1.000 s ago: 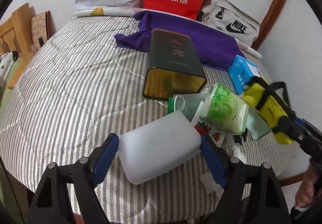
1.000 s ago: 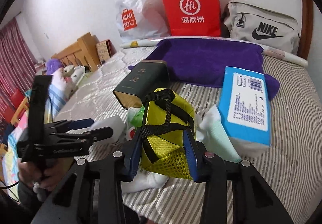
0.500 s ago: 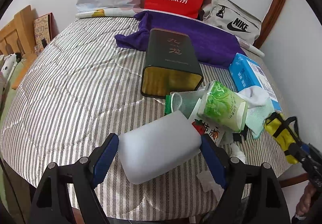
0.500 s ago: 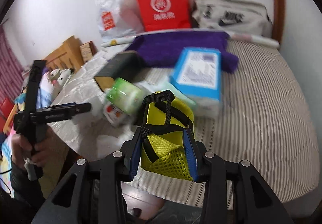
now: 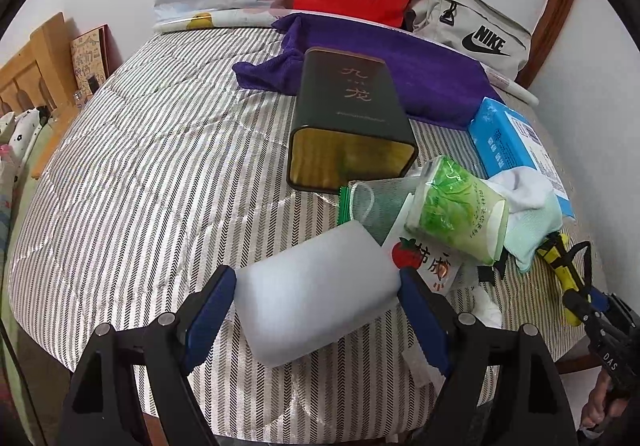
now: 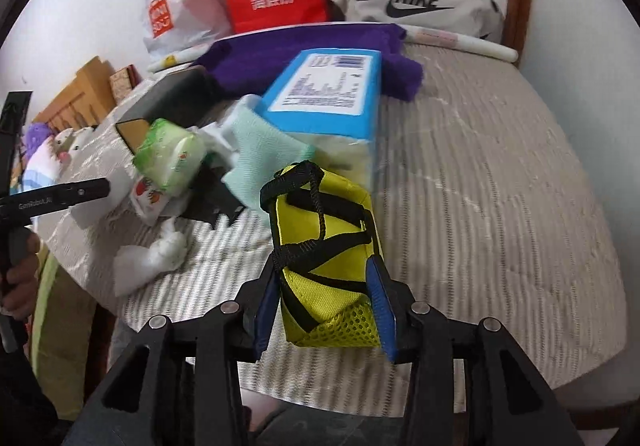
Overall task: Organize soft objects
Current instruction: 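Lift the yellow pouch with the right gripper and carry it over the purple towel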
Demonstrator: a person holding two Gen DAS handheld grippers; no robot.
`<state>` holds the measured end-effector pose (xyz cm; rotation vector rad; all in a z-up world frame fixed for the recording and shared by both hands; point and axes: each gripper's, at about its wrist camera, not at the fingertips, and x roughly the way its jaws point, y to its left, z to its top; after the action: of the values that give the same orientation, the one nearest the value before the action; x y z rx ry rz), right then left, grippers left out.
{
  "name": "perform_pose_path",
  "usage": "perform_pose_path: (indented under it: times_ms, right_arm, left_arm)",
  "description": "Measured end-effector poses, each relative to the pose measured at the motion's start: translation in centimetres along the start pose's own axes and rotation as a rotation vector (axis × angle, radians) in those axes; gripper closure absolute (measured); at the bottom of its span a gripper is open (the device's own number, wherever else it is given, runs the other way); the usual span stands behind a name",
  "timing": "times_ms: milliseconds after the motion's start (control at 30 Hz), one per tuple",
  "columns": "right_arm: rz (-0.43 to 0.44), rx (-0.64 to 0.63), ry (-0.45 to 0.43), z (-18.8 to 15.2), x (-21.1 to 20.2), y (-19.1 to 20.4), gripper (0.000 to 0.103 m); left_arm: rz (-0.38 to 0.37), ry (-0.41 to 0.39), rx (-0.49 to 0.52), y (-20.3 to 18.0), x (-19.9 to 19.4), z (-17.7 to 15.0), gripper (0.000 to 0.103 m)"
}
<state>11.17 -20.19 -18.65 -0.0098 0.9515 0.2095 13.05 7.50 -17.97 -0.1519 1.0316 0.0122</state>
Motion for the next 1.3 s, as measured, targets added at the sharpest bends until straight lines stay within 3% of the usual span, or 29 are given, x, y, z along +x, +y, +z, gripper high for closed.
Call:
perform_pose_path:
  times_ms: [133,367,800,1300]
  right_arm:
    - [-0.099,0.023,-0.018,0.1,-0.4,-1.3,0.061]
    - [-0.051,0.017,0.023,-0.1,0.8,-1.2,0.064]
    - [0.033,-0.019,-0.087,2.3,-4.6,0.4,0.067]
    - [0.073,-0.037,-0.171,6.9,-7.1,1.0,0.067]
  left_arm:
    - [0.007,0.004,0.000,0.0,0.1,0.1,0.022]
    - [0.020,-0.013,0.008,0.0,-0.2,0.3,0.022]
    - [0.008,-0.100,0.011,0.0,-4.1,2.1,0.022]
    - [-0.026,-0.136,0.024,-0.5,-6.0,5.5,0.022]
